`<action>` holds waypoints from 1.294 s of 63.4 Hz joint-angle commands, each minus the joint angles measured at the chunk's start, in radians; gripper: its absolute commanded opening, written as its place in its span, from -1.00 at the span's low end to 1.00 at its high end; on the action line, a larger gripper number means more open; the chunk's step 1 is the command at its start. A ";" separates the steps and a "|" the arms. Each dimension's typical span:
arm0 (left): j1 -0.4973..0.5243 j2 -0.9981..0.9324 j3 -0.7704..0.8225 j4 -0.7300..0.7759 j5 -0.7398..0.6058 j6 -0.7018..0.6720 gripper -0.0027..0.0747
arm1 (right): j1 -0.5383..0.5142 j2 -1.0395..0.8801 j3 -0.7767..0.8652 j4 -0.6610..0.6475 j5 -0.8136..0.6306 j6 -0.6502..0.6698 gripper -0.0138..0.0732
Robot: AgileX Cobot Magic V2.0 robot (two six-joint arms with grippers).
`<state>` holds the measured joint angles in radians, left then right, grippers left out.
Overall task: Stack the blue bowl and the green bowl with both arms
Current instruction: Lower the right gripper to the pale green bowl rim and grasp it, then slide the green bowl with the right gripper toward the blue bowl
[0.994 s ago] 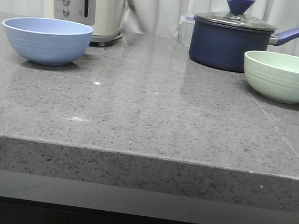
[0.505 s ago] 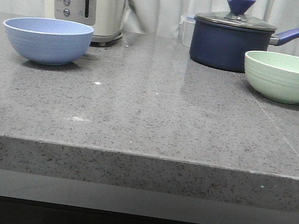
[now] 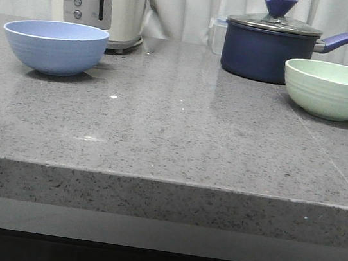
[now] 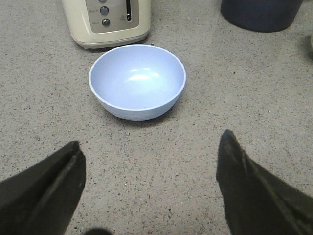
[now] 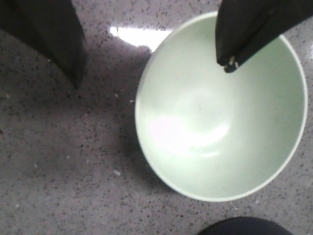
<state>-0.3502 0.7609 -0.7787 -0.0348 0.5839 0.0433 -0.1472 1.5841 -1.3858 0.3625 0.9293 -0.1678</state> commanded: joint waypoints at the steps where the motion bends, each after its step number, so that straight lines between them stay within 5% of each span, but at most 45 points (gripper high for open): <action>1: -0.008 -0.003 -0.030 -0.005 -0.077 0.001 0.48 | -0.007 0.011 -0.057 0.029 -0.031 -0.015 0.42; 9: -0.008 -0.003 -0.030 -0.005 -0.073 0.001 0.48 | -0.007 0.064 -0.075 0.037 -0.048 -0.015 0.27; 33: -0.008 -0.003 -0.030 -0.005 -0.072 0.001 0.48 | -0.007 0.130 -0.075 0.055 -0.100 -0.015 0.21; 68: -0.008 -0.003 -0.030 -0.005 -0.064 0.001 0.48 | -0.007 0.118 -0.075 0.067 -0.101 -0.025 -0.81; 82: -0.008 -0.003 -0.030 -0.005 -0.056 0.001 0.48 | 0.002 0.059 -0.075 0.058 -0.105 -0.059 -0.82</action>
<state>-0.3502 0.7609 -0.7787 -0.0348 0.5913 0.0448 -0.1494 1.7249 -1.4270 0.4003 0.8615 -0.1939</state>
